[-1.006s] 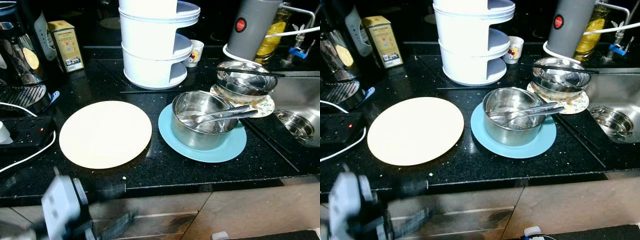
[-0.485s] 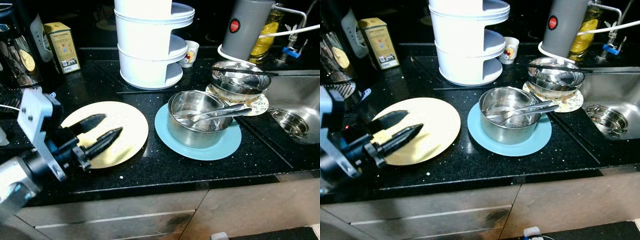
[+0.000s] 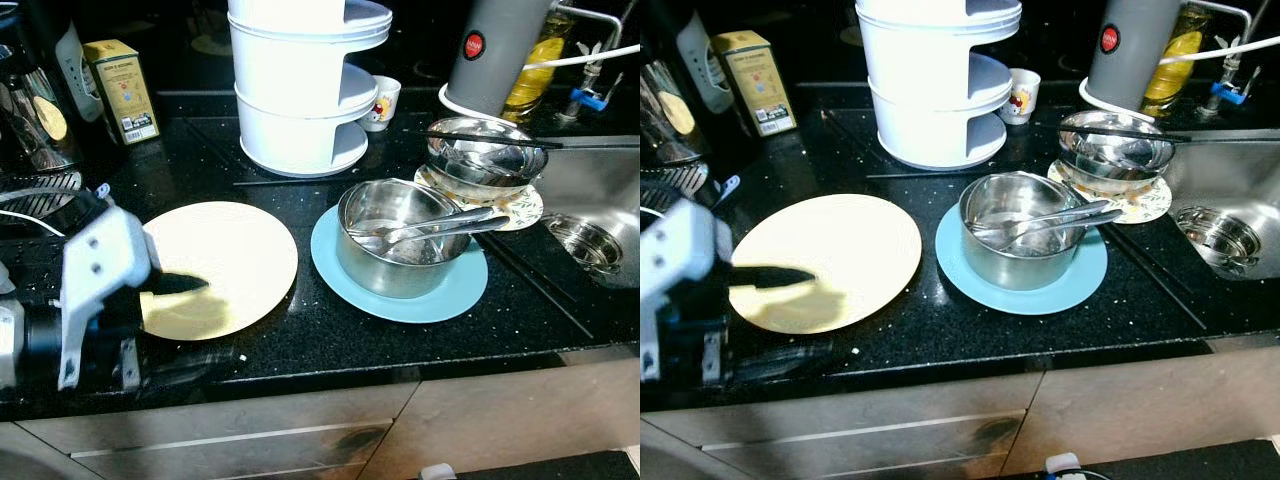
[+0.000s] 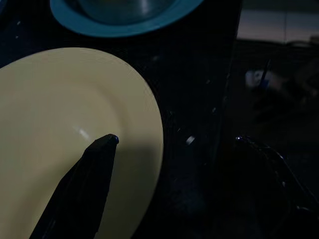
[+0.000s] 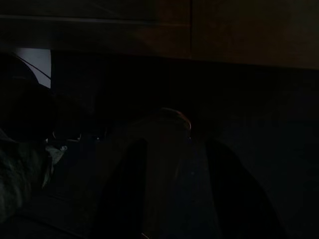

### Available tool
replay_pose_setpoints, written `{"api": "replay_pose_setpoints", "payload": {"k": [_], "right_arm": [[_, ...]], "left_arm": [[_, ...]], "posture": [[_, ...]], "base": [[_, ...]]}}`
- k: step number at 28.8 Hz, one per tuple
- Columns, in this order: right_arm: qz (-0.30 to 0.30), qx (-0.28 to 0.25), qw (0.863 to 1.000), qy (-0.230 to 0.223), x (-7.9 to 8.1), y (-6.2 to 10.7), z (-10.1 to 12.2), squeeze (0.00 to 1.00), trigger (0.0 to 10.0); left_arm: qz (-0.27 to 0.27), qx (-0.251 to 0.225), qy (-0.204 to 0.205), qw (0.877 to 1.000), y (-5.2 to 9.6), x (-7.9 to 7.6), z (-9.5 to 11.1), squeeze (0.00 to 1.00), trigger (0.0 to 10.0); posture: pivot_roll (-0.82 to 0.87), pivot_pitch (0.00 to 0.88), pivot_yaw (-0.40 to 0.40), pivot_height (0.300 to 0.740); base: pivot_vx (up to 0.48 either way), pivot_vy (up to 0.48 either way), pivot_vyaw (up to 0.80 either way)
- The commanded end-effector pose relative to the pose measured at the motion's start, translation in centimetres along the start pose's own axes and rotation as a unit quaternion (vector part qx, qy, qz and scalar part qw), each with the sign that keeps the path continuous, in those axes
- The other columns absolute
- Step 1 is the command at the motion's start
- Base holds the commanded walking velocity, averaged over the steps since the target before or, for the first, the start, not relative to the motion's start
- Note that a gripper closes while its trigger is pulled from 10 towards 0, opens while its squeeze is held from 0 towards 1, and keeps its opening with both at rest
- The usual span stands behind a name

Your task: Kitchen organization

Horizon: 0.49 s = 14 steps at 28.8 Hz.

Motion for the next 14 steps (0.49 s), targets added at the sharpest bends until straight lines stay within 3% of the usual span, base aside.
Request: {"api": "replay_pose_setpoints", "payload": {"k": [1,5,10,14], "right_arm": [[0.001,0.017,1.000,-0.004,0.1,0.3,-1.1,0.00,10.0],[0.001,0.017,1.000,-0.004,0.1,0.3,-1.1,0.00,10.0],[0.001,0.016,1.000,-0.004,0.1,0.2,-1.0,0.00,10.0],[0.000,0.017,1.000,-0.003,0.1,0.2,-1.0,0.00,10.0]], "left_arm": [[-0.013,0.028,-0.020,0.999,0.1,-0.1,-0.3,0.00,10.0],[-0.016,0.057,-0.052,0.997,0.3,0.3,-0.9,0.00,10.0],[-0.004,0.136,-0.132,0.982,0.5,1.3,-3.8,0.00,10.0],[0.011,0.154,-0.164,0.974,0.4,1.7,-4.7,0.00,10.0]], "posture": [[0.01,0.188,-0.030,0.740],[0.01,0.186,-0.029,0.740],[0.01,0.185,-0.029,0.740],[0.01,0.185,-0.028,0.740]], "base": [[0.000,0.000,0.00],[0.000,0.000,0.00],[0.000,0.000,0.00],[0.000,0.000,0.00]]}}
Point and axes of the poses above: a point about 5 cm out from each wrist's last joint towards the gripper, its own y axis pointing back from the gripper into the wrist, its own z axis along the axis of the wrist's last joint, x = y × z, the point moved 4 cm from there along -y, pointing out of the wrist towards the gripper, and after that the axes turned 9 degrees about y, right-handed, at the moved point
